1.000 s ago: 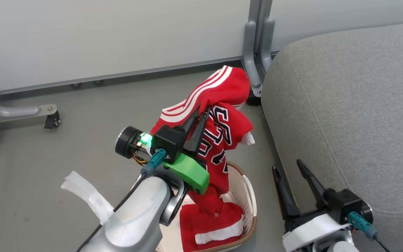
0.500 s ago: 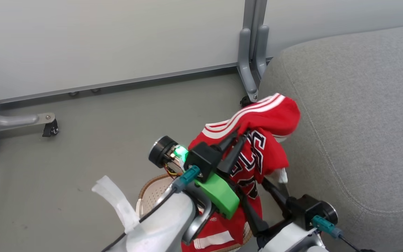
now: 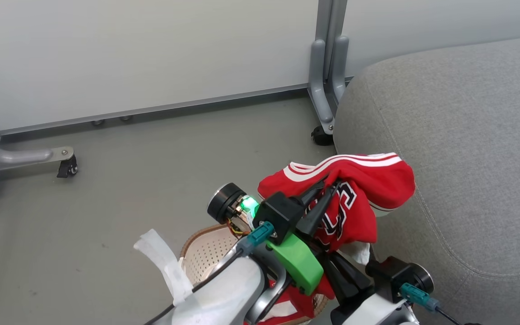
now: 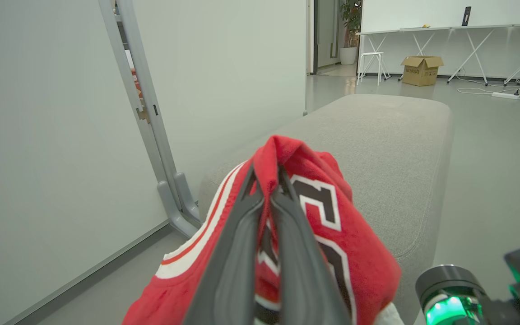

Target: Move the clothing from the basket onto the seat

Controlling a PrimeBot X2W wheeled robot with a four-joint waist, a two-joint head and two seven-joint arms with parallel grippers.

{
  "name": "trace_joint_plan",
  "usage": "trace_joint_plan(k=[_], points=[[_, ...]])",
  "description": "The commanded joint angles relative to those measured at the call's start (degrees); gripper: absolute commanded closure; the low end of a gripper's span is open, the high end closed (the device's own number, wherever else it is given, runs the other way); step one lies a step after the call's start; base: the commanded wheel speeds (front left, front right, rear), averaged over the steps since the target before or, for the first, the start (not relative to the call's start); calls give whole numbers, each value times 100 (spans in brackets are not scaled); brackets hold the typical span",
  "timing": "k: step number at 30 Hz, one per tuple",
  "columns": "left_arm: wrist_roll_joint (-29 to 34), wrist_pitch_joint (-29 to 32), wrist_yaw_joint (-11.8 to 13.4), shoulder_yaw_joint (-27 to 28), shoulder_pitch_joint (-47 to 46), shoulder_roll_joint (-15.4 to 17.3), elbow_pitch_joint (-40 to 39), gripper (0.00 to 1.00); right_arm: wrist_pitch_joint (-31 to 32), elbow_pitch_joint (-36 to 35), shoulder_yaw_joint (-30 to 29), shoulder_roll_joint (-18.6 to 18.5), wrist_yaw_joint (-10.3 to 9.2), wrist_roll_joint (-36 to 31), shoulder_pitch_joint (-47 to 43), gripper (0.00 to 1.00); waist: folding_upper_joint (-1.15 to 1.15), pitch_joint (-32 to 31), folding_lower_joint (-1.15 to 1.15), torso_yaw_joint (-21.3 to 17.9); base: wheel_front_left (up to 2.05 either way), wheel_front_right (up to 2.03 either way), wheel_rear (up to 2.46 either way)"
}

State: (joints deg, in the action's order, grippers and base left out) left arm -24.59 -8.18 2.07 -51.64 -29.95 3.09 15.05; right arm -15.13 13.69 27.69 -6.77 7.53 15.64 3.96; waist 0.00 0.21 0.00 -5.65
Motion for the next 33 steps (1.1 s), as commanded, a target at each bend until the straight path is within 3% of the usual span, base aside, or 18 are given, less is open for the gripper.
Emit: trace_joint_plan(k=[1, 7, 8, 9, 26, 33], points=[[-21, -2, 31, 36, 84, 58, 36, 100, -3, -36, 28, -43, -8, 46, 69, 100, 0, 13, 0, -4, 0, 0, 0], [-18, -52, 144, 93, 75, 115, 247, 100, -3, -90, 25, -88, -8, 94, 14, 100, 0, 27, 0, -7, 0, 0, 0], [-21, -69, 150, 101, 70, 120, 273, 76, -3, -97, 8, -91, -8, 94, 2, 100, 0, 28, 0, -5, 0, 0, 0], [-8, -56, 167, 90, 59, 137, 312, 0, -3, -105, -8, -95, -8, 95, -15, 100, 0, 27, 0, 0, 0, 0, 0], [-55, -104, 214, 59, 11, 258, 472, 0, -3, -144, -301, -38, -8, -73, -43, 100, 0, 38, 0, 2, 0, 0, 0], [14, -454, 265, 191, 125, 456, 423, 0, -5, -299, -661, -60, -8, -333, 13, 100, 0, 177, 0, -306, 0, 0, 0]])
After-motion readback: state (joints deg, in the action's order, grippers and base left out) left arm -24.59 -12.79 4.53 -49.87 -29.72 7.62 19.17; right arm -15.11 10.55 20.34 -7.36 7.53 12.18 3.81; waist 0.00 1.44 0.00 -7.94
